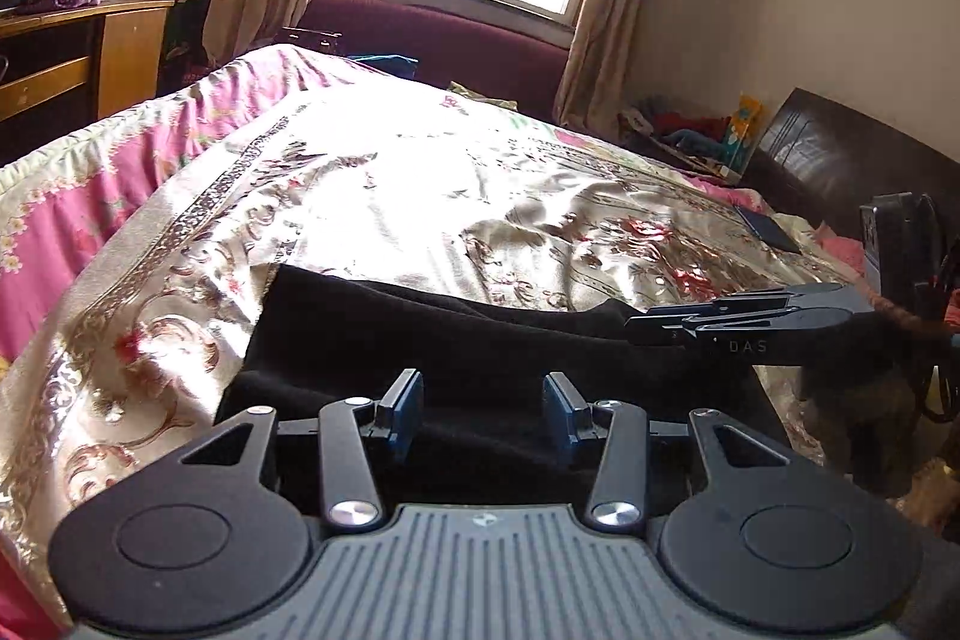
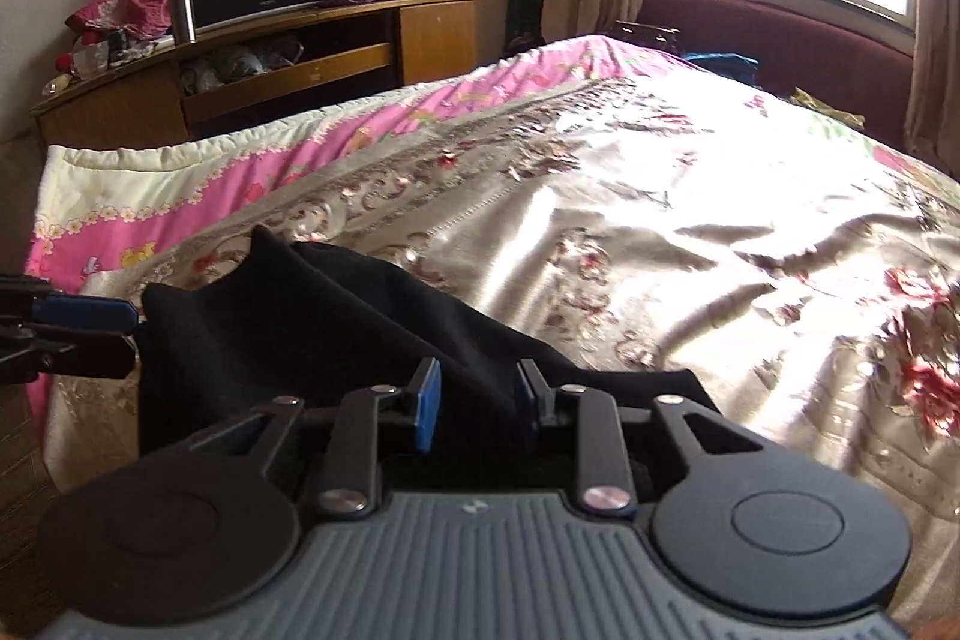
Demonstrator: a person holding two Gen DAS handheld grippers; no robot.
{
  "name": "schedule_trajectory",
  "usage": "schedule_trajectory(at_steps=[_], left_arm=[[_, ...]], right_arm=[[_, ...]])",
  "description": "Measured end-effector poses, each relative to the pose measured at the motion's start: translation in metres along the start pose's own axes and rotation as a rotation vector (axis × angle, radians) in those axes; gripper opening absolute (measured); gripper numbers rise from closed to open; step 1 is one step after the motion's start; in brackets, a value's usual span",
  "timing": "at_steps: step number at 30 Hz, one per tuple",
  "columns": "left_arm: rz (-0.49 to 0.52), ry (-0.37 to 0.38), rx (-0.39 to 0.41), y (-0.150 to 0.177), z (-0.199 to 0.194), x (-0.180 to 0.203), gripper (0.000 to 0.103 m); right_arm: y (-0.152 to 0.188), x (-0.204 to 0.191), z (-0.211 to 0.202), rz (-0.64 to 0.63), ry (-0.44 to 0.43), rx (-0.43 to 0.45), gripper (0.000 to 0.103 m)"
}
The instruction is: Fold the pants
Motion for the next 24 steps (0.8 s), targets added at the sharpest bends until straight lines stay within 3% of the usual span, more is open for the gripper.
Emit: schedule_trajectory(at_steps=[2, 5, 10, 13, 16, 18, 20, 21, 24], left_arm=[[0.013, 0.011, -0.062, 0.004, 0.024, 0.003, 0.056], [0.080, -0.084, -0.194, 0.024, 0.056, -0.007, 0.056], [0.107, -0.095, -0.230, 0.025, 0.048, -0.006, 0.056], [0.123, -0.106, -0.193, 0.011, 0.042, 0.008, 0.056], [0.155, -0.091, -0.174, 0.004, 0.048, 0.024, 0.056], [0.187, -0.110, -0.211, 0.010, 0.060, 0.029, 0.056], [0.228, -0.148, -0.258, 0.022, 0.069, 0.027, 0.056], [0.241, -0.156, -0.270, 0.025, 0.070, 0.025, 0.056], [0.234, -0.162, -0.277, 0.022, 0.064, 0.024, 0.056]], right_arm=[[0.010, 0.035, 0.000, 0.062, 0.065, -0.032, 0.028], [0.028, 0.078, 0.000, 0.104, 0.186, -0.097, 0.028], [0.042, 0.117, -0.033, 0.202, 0.236, -0.037, 0.028], [0.045, 0.121, -0.050, 0.254, 0.194, 0.018, 0.029], [0.049, 0.126, -0.048, 0.294, 0.140, 0.002, 0.029], [0.054, 0.134, -0.044, 0.298, 0.138, -0.026, 0.029], [0.061, 0.141, -0.040, 0.263, 0.199, -0.078, 0.034], [0.064, 0.145, -0.044, 0.280, 0.198, -0.070, 0.043], [0.062, 0.152, -0.061, 0.357, 0.121, -0.007, 0.041]])
Point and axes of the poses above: each gripper's, at about its wrist camera, not at the fingertips, and z roughly the way its jaws point, x to its right, y to its underside, the point moved 5 cm from there along z, roughly the way its jaws point, and after that the axes turned 10 degrees about -y, right-handed, at the moved point
